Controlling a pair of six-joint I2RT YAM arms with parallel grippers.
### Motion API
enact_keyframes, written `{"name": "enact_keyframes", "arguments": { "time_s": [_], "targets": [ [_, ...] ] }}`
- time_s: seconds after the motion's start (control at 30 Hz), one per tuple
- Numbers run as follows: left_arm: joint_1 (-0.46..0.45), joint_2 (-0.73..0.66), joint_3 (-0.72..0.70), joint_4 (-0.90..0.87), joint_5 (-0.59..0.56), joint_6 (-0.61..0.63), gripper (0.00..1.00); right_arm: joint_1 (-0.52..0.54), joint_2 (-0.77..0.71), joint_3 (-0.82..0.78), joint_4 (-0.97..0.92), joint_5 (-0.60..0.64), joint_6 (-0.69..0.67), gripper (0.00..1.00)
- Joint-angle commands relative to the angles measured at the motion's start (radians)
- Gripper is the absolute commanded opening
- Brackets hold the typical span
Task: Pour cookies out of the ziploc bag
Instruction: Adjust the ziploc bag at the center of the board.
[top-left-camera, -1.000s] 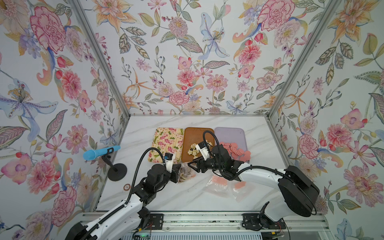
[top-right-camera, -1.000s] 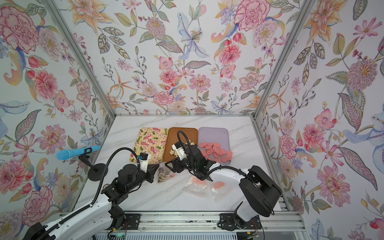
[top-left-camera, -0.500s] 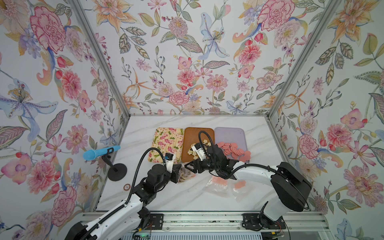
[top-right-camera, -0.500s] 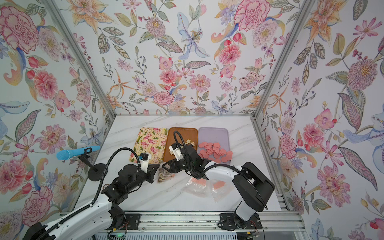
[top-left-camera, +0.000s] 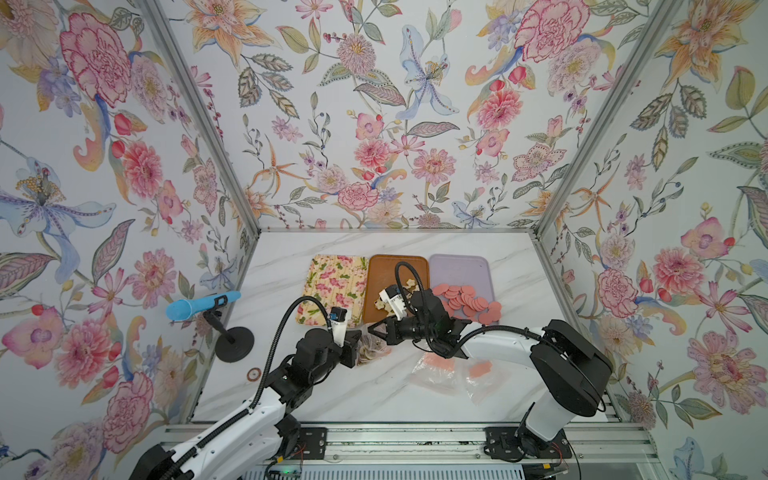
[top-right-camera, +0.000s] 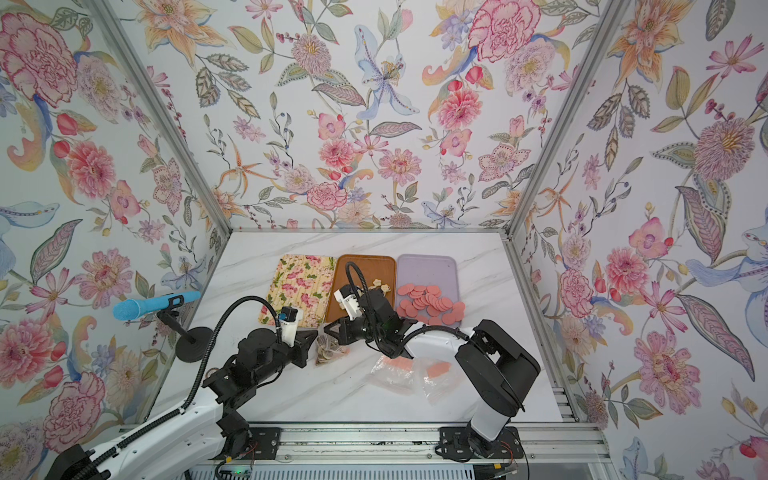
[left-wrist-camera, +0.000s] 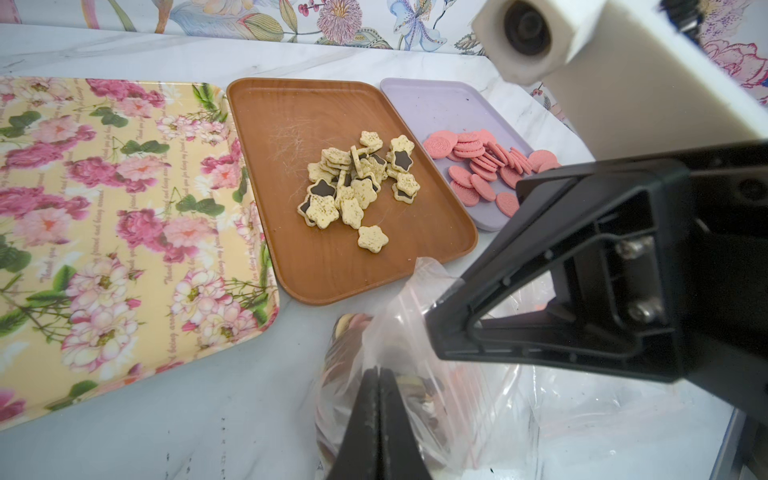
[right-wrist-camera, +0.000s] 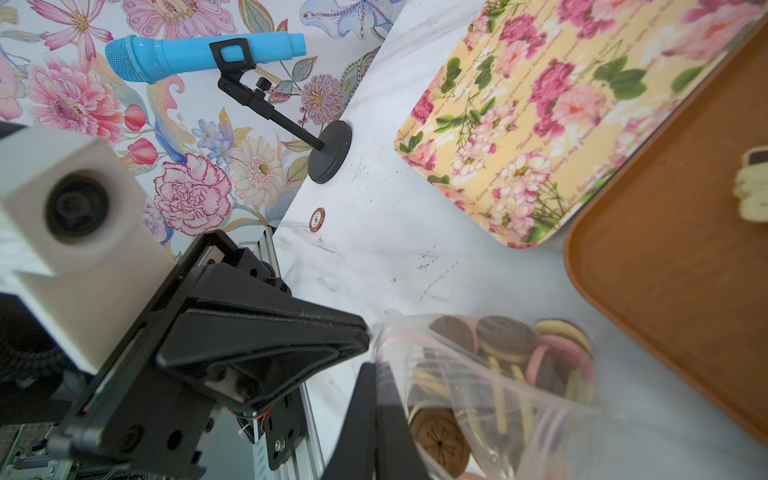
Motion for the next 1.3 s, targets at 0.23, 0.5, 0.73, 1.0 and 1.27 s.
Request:
{"name": "enact_keyframes", "arguments": {
  "time_s": [0.23,0.5,0.73,1.0,1.27],
  "targets": [
    [-0.009,0.018,0.05,-0.102,-0.072,-0.139,0.44,-0.037,-0.104,-0.094,-0.087,-0.045,-0.04,0.0],
    [-0.009,0.0,0.024,-0.149,-0.076,-0.288,0.39,-0.041,-0.226,-0.166,-0.251,0.024,-0.084,0.0],
    [-0.009,0.078,-0.058,-0.015,0.048,-0.357,0.38,-0.081,-0.338,-0.222,-0.389,0.111,-0.105,0.0],
    [-0.009,0.189,-0.145,0.209,0.182,-0.416,0.38,-0.118,-0.286,-0.235,-0.427,0.127,-0.118,0.0],
    [0.009,0.302,-0.2,0.427,0.228,-0.466,0.4,-0.143,-0.289,-0.224,-0.527,0.211,-0.137,0.0]
  ]
}}
